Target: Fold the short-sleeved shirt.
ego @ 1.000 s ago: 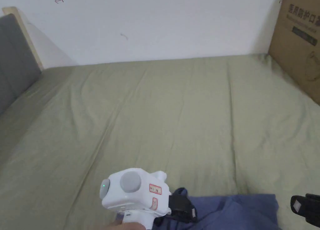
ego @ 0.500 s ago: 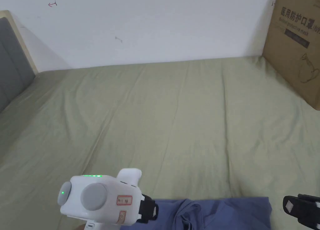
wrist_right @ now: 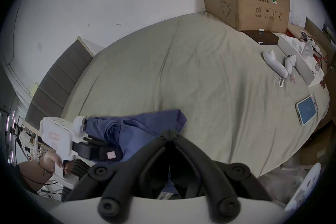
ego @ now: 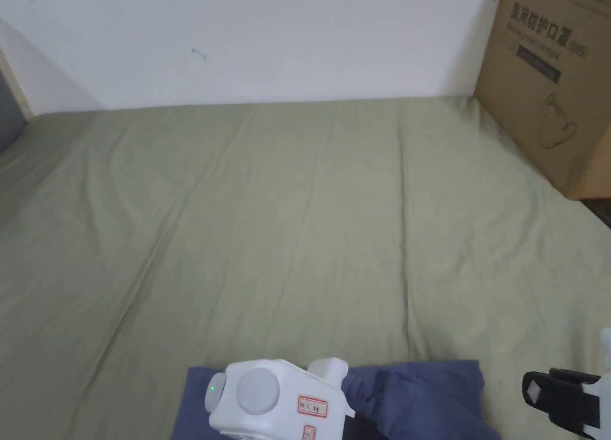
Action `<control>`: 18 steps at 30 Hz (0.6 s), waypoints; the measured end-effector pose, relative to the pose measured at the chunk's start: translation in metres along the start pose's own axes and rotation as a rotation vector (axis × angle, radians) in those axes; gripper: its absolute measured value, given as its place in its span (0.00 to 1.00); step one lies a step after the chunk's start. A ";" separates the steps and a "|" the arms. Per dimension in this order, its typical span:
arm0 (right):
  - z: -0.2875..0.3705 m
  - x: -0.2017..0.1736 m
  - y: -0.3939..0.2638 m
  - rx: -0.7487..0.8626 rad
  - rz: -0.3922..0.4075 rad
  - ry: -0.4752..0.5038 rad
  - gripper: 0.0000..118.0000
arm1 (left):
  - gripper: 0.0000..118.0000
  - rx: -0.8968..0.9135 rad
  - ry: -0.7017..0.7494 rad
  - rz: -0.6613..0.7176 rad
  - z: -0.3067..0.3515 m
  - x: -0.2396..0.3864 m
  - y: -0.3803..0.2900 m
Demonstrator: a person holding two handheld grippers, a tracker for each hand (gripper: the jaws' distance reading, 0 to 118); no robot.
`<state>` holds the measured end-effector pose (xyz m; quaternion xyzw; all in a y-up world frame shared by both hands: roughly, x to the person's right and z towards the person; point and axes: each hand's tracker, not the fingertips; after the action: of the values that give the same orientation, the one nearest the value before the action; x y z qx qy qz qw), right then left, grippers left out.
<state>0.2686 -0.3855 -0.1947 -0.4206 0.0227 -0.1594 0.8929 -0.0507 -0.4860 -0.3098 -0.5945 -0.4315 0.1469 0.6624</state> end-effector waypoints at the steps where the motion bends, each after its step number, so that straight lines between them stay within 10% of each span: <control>1: -0.001 0.000 0.000 0.000 0.001 -0.001 0.00 | 0.01 -0.005 -0.034 -0.001 0.004 0.002 -0.003; 11: -0.004 -0.011 0.008 0.008 0.017 0.009 0.00 | 0.06 0.343 -0.043 0.165 0.169 -0.092 -0.041; 12: -0.004 -0.012 0.008 0.005 0.020 0.008 0.00 | 0.16 0.365 -0.042 0.216 0.183 -0.109 -0.046; 15: -0.007 -0.014 0.008 -0.006 0.018 0.006 0.00 | 0.87 0.425 -0.038 0.303 0.209 -0.143 -0.062; 18: -0.009 -0.016 0.006 -0.010 0.018 0.005 0.00 | 0.99 0.376 -0.055 0.306 0.210 -0.169 -0.071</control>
<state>0.2537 -0.3837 -0.2061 -0.4245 0.0296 -0.1522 0.8921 -0.3286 -0.4845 -0.3286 -0.5148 -0.3195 0.3394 0.7195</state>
